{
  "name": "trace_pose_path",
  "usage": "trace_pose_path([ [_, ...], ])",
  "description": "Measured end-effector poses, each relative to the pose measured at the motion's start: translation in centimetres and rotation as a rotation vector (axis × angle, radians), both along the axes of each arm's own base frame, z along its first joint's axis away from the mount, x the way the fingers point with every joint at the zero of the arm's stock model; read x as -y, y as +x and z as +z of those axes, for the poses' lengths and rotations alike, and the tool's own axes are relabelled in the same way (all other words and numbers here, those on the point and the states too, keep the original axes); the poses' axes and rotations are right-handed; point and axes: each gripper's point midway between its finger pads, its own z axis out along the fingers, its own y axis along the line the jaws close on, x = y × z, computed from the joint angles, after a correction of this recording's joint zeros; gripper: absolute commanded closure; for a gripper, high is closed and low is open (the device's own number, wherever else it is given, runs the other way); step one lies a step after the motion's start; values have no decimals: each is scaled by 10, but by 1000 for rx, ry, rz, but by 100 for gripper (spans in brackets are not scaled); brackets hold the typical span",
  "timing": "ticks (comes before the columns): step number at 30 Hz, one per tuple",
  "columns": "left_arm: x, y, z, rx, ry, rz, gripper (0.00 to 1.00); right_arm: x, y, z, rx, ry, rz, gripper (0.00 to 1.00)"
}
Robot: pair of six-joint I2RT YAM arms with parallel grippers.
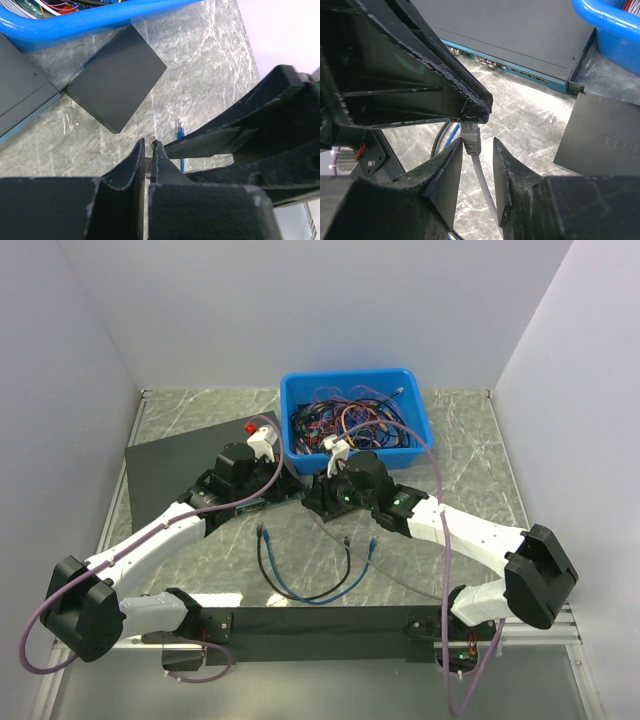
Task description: Insert the plug into the switch port
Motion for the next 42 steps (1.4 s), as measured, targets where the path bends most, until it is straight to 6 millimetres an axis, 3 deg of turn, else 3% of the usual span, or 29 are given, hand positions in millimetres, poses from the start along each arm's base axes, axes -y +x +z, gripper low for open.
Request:
trace_pose_path([
  [13,-1,2,0,2,4,11,100,-3,0,-10,-15,-15,3,70],
  [22,-2,3,-1,1,6,19,99,-4,-1,-9,-9,-15,10,100],
  [28,-2,3,-1,2,6,22,85,-3,0,-9,-3,-11,-4,100],
  [31,-2,3,-1,-1,5,21,64,2,-1,-9,7,-6,-19,100],
  [32,-1,3,-2,-2,5,21,46,5,0,-11,9,-14,-33,100],
  [35,-1,3,-5,-16,8,24,24,17,-2,-19,7,-38,-71,100],
  [39,1,6,-19,-54,27,30,17,39,-10,-34,-12,-77,-130,100],
  [42,0,9,-28,-74,43,51,20,56,-12,-39,-25,-108,-192,100],
])
